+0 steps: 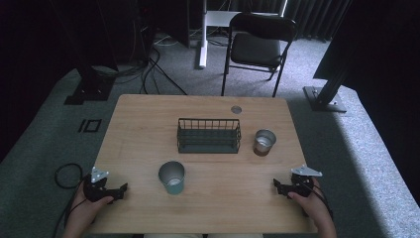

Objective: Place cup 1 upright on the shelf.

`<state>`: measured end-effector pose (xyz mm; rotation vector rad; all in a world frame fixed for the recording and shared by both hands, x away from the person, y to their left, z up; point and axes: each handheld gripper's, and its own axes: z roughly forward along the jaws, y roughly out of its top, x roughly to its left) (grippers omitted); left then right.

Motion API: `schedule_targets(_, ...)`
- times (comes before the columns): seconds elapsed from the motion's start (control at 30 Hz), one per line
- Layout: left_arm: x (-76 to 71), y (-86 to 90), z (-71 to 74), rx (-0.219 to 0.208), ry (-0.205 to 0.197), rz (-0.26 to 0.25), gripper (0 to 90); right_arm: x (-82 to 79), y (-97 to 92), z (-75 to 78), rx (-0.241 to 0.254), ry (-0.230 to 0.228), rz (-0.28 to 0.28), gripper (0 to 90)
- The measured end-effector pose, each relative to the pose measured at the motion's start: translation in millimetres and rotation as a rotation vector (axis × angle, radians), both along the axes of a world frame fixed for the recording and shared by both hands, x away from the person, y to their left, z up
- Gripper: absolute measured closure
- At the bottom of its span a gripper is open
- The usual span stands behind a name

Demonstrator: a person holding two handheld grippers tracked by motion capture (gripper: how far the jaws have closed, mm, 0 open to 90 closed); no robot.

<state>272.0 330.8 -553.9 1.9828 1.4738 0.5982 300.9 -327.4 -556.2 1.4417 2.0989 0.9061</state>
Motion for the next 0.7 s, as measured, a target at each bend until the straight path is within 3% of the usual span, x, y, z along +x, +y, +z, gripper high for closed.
schedule_targets(0.43, 0.0, 0.0, 0.0, 0.000, 0.000, 0.000, 2.5, -0.2, 0.3, 0.1, -0.003, -0.003, 0.006, 11.9)
schedule_targets(0.7, 0.0, 0.0, 0.0, 0.000, 0.000, 0.000, 2.5, -3.3, 11.5, 2.0, 0.038, -0.016, 0.085, 11.9)
